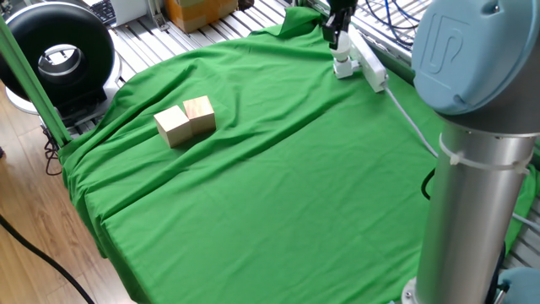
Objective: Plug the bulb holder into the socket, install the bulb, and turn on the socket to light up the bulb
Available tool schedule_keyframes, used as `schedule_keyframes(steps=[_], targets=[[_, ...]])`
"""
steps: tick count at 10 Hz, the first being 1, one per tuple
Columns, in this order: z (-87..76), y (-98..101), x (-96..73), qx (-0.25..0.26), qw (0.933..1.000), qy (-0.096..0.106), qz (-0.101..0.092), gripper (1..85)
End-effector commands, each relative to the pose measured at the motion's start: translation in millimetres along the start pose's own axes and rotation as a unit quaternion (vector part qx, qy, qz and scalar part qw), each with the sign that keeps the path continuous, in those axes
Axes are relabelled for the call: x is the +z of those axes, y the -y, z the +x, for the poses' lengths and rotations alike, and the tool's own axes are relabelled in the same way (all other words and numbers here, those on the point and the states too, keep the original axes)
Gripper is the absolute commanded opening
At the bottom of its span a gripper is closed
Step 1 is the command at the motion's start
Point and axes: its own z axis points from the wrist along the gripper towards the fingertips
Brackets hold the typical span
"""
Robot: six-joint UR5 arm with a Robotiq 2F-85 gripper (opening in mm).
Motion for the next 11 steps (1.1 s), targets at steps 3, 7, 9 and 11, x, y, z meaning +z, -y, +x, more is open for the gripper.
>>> schedule_keyframes(steps=[3,7,9,11], targets=[[-2.3,3.8,-0.5,0.033,0.9994,0.008,0.011,12.3],[-7.1,-5.7,-2.3,-0.028,0.9994,0.020,-0.008,50.0],[-9.5,-5.0,-2.3,-0.043,0.9987,0.025,-0.009,61.3],[-9.1,0.6,-5.8,-0.085,0.9960,0.026,-0.006,68.0]])
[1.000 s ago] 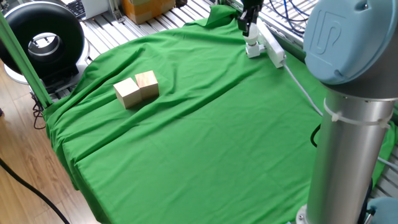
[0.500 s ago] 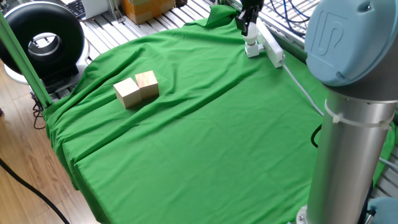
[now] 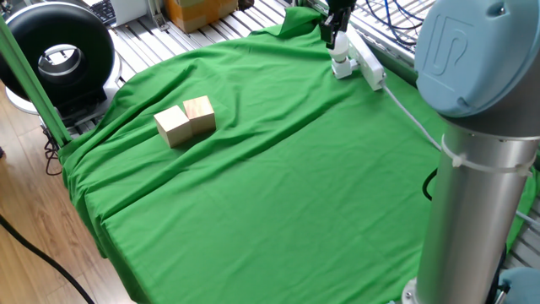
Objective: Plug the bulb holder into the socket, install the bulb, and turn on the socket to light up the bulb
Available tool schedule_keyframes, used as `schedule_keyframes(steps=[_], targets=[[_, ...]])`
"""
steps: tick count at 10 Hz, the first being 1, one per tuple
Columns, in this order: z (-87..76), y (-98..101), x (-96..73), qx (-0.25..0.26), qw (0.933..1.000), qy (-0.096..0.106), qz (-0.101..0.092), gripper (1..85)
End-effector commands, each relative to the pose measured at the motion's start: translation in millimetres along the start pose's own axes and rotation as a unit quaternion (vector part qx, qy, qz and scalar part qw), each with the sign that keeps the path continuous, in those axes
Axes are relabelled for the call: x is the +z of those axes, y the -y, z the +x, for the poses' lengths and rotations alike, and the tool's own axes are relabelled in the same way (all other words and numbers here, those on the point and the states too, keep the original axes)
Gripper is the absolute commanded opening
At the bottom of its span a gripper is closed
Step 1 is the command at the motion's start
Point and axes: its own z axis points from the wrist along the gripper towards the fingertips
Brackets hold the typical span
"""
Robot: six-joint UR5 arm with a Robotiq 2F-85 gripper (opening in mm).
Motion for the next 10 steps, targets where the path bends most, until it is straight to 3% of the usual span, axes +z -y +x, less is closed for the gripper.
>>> schedule_keyframes(steps=[1,2,4,5,7,8,10], targets=[[1.2,7.1,-6.1,-0.083,0.9966,0.004,-0.004,68.3],[2.4,-6.4,-8.4,-0.119,0.9921,0.005,-0.038,68.0],[5.4,-25.9,-11.4,-0.194,0.9774,0.009,-0.083,68.3],[8.8,-34.4,-12.3,-0.234,0.9665,0.007,-0.106,67.3],[6.5,-39.6,-10.1,-0.275,0.9539,0.010,-0.120,64.0],[5.6,-30.1,-6.1,-0.292,0.9504,0.005,-0.106,62.7],[1.5,-22.7,0.1,-0.327,0.9400,0.002,-0.095,62.0]])
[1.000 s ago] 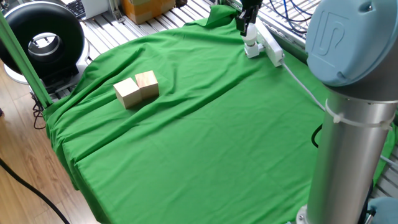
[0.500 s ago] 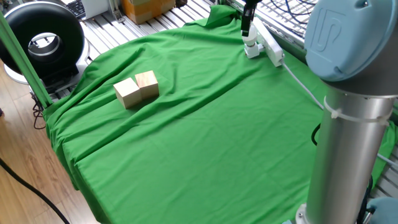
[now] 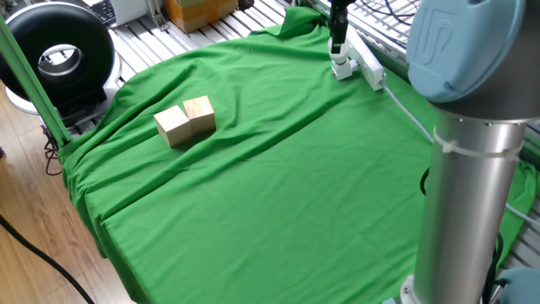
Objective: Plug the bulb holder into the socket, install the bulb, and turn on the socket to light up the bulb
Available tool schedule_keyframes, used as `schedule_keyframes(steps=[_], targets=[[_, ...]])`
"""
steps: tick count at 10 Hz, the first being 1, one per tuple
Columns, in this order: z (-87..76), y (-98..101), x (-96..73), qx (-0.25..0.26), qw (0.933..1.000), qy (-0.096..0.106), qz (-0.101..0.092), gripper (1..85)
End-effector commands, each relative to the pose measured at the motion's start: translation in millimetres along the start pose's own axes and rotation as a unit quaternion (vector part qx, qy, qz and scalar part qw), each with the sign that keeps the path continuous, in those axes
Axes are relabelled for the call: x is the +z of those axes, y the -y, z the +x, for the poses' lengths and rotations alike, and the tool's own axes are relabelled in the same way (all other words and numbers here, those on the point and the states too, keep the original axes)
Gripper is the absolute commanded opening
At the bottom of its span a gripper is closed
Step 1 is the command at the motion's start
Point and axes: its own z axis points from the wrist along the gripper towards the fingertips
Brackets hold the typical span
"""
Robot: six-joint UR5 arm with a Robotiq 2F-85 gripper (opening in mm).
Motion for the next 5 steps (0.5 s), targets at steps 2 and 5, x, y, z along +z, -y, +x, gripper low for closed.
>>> schedule_keyframes(steps=[2,5], targets=[[5.5,16.0,3.7,-0.085,0.9960,-0.020,0.017,61.3],[8.1,20.0,3.6,-0.099,0.9944,-0.026,0.024,58.0]])
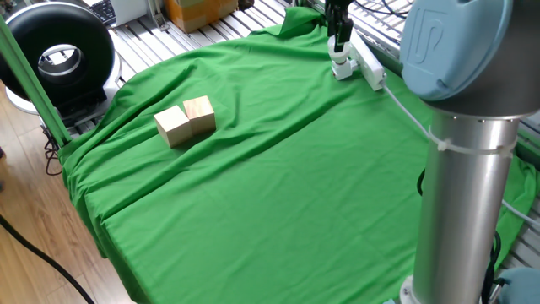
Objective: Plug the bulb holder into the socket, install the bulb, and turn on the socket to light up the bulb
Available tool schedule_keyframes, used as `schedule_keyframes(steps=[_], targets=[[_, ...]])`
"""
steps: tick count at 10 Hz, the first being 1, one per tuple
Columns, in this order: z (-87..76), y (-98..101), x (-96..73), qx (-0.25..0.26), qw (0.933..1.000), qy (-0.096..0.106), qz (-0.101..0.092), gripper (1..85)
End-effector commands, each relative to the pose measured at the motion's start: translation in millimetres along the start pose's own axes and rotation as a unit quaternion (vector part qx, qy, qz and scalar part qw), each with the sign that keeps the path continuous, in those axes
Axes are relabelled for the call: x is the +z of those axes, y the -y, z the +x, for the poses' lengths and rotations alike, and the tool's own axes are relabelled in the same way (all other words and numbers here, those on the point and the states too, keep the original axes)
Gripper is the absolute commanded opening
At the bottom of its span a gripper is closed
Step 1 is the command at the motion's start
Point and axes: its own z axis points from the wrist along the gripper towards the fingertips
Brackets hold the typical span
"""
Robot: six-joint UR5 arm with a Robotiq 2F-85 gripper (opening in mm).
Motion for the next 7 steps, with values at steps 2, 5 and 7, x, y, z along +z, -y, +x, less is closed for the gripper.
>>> schedule_keyframes(steps=[2,5,7], targets=[[-4.0,3.1,0.6,-0.019,0.9998,0.003,0.009,52.7],[-0.6,7.2,1.8,-0.001,0.9995,-0.010,0.029,32.3],[-2.4,6.2,3.5,0.031,0.9986,-0.014,0.040,15.0]])
